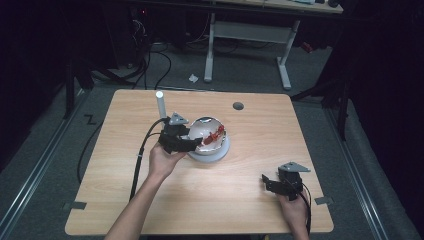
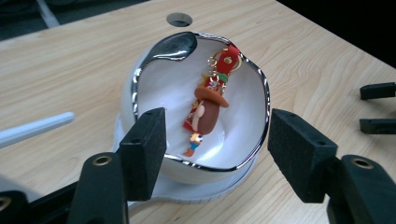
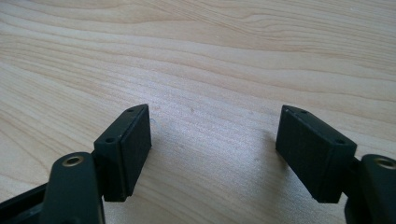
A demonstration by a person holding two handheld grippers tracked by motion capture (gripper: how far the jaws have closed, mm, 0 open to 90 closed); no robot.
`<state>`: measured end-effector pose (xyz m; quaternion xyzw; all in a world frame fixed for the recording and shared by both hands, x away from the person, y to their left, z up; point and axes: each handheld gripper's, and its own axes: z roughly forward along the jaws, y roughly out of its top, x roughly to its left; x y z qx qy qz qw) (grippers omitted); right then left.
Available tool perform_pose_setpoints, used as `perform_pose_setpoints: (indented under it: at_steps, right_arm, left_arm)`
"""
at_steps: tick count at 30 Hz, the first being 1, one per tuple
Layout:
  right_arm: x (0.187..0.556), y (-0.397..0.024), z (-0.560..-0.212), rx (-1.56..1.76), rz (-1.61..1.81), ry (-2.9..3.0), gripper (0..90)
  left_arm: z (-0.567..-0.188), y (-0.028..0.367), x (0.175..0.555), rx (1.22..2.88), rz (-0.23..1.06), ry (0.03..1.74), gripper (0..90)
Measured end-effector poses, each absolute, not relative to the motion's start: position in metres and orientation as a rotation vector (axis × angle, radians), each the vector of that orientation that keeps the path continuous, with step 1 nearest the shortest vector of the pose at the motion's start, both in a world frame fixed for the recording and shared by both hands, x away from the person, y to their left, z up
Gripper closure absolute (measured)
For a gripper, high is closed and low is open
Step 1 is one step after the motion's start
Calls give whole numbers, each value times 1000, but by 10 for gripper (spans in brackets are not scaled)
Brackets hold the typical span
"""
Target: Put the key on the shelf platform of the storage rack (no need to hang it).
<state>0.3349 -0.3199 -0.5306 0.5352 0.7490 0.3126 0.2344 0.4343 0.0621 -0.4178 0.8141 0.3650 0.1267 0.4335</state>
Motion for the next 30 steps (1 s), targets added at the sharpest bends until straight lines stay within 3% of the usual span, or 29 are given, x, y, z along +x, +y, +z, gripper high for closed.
perform_pose_setpoints:
  at_steps: [30]
  right_arm:
    - [335,-320,-531,1470,858,2055,269]
  left_arm:
    - [-414,122,403,1907,323,982,354]
